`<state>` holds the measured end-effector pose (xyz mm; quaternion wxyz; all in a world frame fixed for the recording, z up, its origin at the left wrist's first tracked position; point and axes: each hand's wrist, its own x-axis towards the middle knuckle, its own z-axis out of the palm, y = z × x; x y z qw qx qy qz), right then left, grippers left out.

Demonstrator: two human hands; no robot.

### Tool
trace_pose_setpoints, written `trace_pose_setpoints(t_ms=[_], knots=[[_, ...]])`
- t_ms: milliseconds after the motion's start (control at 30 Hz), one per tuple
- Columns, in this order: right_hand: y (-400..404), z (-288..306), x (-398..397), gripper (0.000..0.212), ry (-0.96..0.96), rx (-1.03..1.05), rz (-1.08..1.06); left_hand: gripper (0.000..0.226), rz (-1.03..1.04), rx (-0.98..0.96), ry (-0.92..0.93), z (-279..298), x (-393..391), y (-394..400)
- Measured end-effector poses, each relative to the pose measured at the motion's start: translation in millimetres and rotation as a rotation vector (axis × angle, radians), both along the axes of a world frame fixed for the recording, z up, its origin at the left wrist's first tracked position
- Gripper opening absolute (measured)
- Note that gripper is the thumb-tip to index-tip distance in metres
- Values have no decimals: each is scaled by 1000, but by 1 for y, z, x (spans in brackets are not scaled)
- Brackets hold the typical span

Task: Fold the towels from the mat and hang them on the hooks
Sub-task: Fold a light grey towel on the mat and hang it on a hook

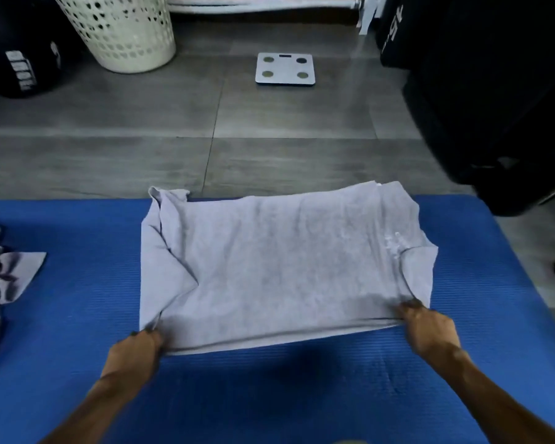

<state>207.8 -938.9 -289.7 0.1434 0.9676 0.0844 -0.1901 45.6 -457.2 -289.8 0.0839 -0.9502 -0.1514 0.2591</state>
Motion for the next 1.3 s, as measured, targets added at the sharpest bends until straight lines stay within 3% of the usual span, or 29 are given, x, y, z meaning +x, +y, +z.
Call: trace_pose_setpoints(t_ms=[400,600,733,833,900,967,1133,1300], knots=[[6,-9,-62,51,230,-53,-34,42,-118,158,138,1,-36,-7],[7,-7,-75,64,277,-36,-53,40,-19,41,121,2,-43,-8],[6,6,-73,58,382,17,-96,41,66,-76,128,-2,-44,-11],[7,11,-64,37,270,210,-159,49,-37,-215,130,6,-26,-34],[7,11,-53,47,116,299,-87,48,-55,-294,113,10,-10,-55],[6,7,-45,59,80,244,-31,44,-166,-407,67,5,1,-77],[-12,-4,-29,48,119,186,-353,52,-409,-578,44,-3,20,-142],[-54,-7,-37,53,6,181,-604,59,-441,-537,20,-6,37,-169]])
